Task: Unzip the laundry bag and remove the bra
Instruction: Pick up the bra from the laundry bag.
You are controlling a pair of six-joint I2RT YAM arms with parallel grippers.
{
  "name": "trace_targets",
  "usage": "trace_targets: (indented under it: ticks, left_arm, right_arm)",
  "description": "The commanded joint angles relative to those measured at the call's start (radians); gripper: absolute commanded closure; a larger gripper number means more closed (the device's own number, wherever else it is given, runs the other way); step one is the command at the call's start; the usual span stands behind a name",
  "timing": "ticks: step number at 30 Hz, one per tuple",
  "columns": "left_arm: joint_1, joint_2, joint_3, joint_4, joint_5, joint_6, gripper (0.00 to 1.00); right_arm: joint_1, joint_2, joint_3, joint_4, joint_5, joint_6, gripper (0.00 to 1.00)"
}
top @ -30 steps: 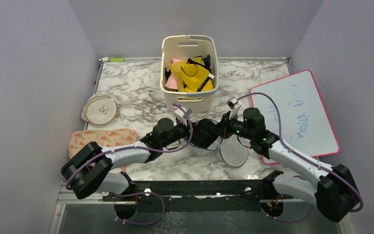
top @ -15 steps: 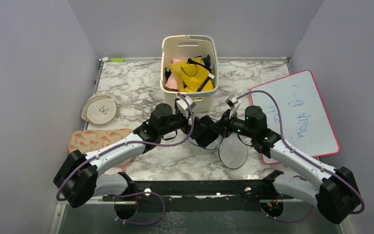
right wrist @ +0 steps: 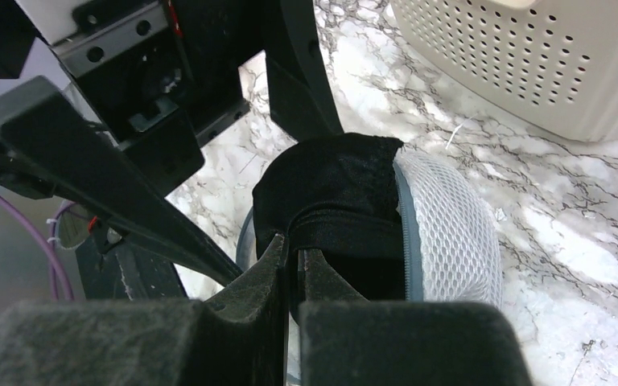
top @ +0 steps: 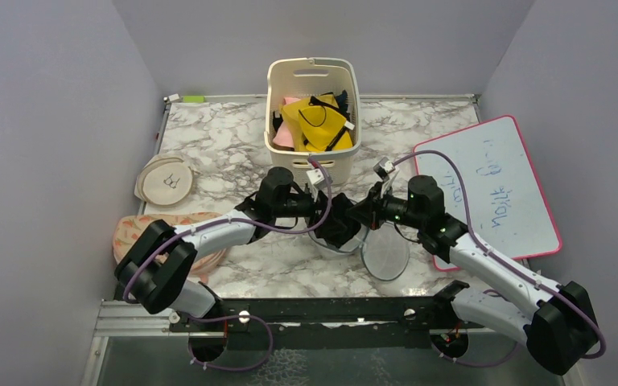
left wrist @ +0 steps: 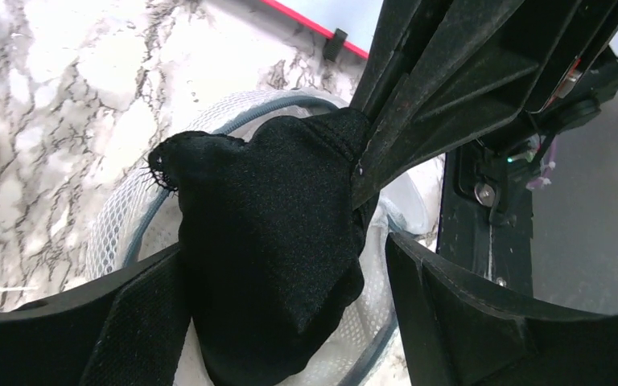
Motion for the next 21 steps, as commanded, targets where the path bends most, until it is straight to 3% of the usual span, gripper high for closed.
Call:
trace_targets:
  ticks: [1, 5, 8, 9, 13, 15, 18, 21]
  left_arm:
    - [0.001, 0.046, 0.032, 0.111, 0.124, -0.074, 0.34]
    - [0.001, 0.048, 0.017, 0.112, 0.078, -0.101, 0.55]
    - [0.003, 0.025, -0.006, 0.112, 0.025, -0.109, 0.83]
    - [0.003, 0.016, -0.013, 0.112, 0.006, -0.111, 0.87]
    - [0.003, -0.003, -0.023, 0.11, -0.015, -0.122, 0.91]
    - [0.003, -0.012, -0.022, 0.109, -0.018, -0.124, 0.92]
    - [0.003, -0.015, -0.022, 0.109, -0.019, -0.121, 0.95]
    - [0.003, -0.016, -0.021, 0.109, -0.01, -0.123, 0.99]
  right_arm:
    - [0.002, -0.019, 0.013, 0.021, -0.029, 0.002, 0.99]
    - [0.002, -0.007, 0.022, 0.008, -0.012, 0.017, 0.99]
    - [0.003, -0.004, 0.058, -0.072, 0.055, 0.019, 0.98]
    - [0.003, -0.013, 0.065, -0.09, 0.084, 0.019, 0.95]
    - [0.003, -0.072, 0.08, -0.189, 0.254, 0.033, 0.67]
    - [0.002, -0.09, 0.101, -0.258, 0.356, 0.044, 0.59]
    - [-0.006, -0.084, 0.113, -0.33, 0.442, 0.057, 0.54]
    - [-0.025, -0.056, 0.09, -0.297, 0.372, 0.054, 0.54]
